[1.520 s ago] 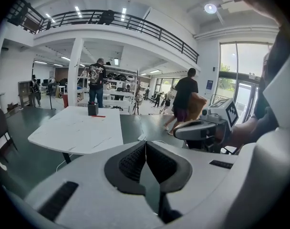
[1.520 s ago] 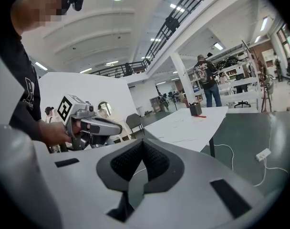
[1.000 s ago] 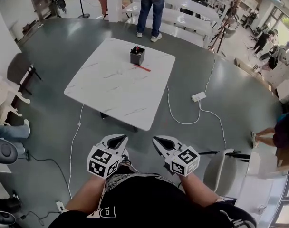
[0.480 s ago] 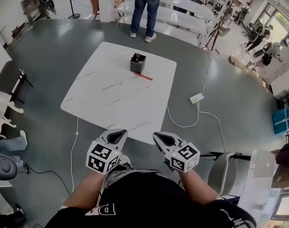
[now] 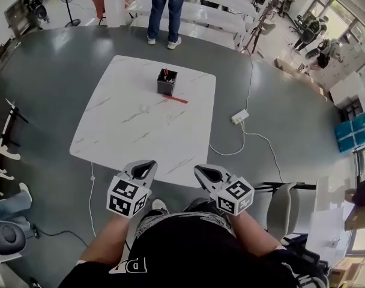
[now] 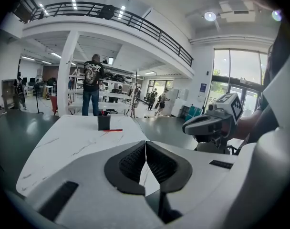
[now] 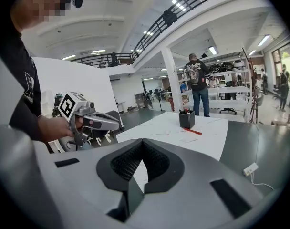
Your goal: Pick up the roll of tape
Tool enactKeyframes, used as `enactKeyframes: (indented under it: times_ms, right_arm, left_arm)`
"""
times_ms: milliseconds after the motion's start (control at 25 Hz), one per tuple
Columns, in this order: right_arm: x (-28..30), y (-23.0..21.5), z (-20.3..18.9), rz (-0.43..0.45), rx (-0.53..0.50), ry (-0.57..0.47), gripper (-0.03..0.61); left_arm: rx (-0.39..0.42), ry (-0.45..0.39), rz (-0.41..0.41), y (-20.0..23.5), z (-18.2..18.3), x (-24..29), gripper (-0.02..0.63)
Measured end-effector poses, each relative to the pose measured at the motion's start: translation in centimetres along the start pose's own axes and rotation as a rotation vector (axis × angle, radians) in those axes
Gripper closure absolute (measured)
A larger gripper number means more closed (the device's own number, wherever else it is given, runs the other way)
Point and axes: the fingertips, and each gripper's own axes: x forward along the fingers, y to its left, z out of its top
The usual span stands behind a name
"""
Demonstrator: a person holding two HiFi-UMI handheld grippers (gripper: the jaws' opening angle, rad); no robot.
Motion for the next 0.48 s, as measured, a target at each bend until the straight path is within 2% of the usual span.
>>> enactKeyframes:
  times_ms: [240,480]
  right_arm:
    - [0.8,-1.1,0.8,-0.012,0.010,0.007,0.575]
    - [2.3,-2.5,1.5,0.017,-0.010,0.012,0.575]
  left_arm:
    - [0.002,0.005,-0.011,1.0,0.2,0.9,0.595]
    - [-0.009,0.003,0.028,2.5,0.4,1.9,0.595]
